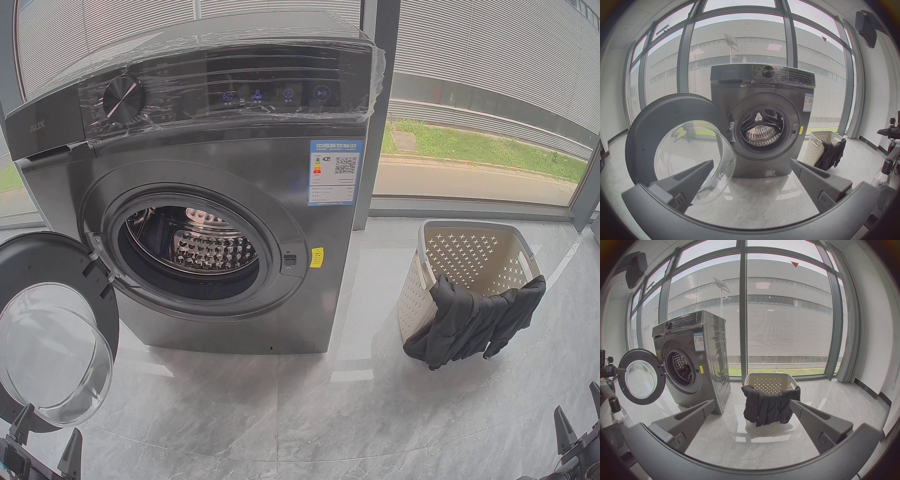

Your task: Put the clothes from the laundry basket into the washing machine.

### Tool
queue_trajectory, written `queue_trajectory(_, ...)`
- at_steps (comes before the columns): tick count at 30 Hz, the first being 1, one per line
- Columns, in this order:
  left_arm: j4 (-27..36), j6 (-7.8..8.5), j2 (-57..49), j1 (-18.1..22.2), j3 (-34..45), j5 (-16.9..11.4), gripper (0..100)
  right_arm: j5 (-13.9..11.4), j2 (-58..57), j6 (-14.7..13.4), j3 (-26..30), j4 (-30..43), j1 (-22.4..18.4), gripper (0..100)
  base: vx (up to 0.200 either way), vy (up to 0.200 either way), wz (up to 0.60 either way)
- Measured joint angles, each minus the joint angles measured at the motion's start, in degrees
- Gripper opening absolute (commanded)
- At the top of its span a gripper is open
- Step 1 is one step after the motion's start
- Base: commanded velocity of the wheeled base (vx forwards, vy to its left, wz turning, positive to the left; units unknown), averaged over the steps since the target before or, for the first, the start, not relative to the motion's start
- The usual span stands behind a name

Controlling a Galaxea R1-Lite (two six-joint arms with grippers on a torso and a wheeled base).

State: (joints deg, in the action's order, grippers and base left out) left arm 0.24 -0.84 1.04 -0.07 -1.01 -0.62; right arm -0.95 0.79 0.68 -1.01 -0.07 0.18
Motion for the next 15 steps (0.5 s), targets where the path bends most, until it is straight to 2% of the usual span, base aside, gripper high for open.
queue_trajectory(5, -0.09, 0.02, -0.02, -0.02, 0.0, 0.0, 100, 0.02, 0.02, -0.02, 0.0, 0.0, -0.05, 100, 0.0, 0.0, 0.0)
queue_trajectory(15, -0.06, 0.06, 0.0, -0.06, 0.0, 0.02, 100, -0.02, 0.05, 0.0, 0.02, 0.0, -0.11, 100, 0.0, -0.2, 0.0)
